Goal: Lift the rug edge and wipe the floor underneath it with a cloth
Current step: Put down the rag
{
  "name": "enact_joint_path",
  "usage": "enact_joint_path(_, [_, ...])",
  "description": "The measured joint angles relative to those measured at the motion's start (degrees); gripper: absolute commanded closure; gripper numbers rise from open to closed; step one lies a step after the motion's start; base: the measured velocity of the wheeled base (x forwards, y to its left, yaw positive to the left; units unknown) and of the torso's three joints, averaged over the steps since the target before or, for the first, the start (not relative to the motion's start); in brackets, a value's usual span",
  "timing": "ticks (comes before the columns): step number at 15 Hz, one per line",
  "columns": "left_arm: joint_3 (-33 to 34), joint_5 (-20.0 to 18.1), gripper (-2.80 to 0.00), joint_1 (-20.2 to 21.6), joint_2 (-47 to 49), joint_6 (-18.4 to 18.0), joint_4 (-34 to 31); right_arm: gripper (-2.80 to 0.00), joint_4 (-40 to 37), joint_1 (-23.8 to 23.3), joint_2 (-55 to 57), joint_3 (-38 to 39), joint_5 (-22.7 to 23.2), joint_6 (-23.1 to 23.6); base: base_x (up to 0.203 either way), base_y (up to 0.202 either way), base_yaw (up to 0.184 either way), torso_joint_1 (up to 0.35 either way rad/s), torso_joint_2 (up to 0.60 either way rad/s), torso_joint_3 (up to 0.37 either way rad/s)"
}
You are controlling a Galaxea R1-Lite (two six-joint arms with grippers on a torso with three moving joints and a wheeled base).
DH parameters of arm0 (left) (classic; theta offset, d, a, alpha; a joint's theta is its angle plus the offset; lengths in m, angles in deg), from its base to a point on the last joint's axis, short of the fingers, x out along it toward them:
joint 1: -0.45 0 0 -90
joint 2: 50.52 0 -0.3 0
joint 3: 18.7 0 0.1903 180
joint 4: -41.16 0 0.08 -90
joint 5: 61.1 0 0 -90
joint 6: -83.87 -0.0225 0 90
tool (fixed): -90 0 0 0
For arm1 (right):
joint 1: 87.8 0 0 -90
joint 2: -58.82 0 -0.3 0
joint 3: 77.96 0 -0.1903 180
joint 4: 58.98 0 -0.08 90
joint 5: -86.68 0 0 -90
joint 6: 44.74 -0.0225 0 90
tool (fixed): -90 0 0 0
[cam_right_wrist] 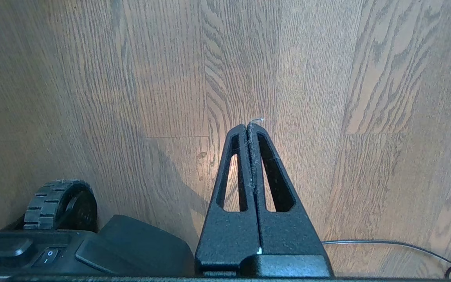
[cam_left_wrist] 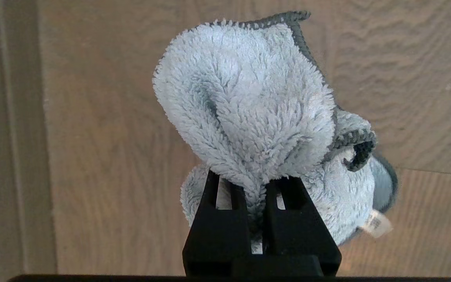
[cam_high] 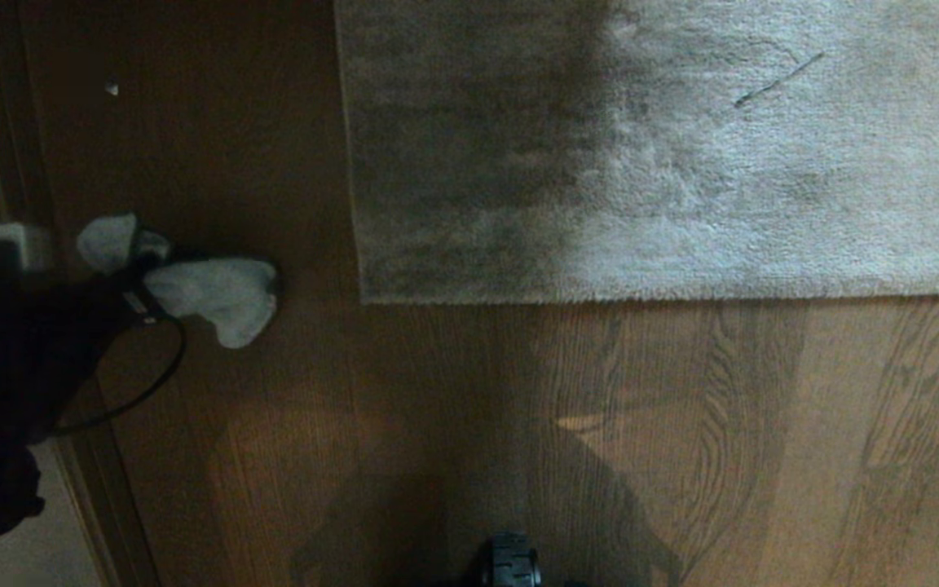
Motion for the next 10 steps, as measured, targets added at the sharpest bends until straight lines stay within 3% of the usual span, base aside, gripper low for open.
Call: enact_joint_path(10, [0.9, 0.1, -2.80, 1.0, 0.1, -0.1, 0.0, 0.00, 0.0, 0.0, 0.0, 0.0, 0.0, 0.0, 0.000, 0.000, 0.000, 0.000, 0.00, 0.000])
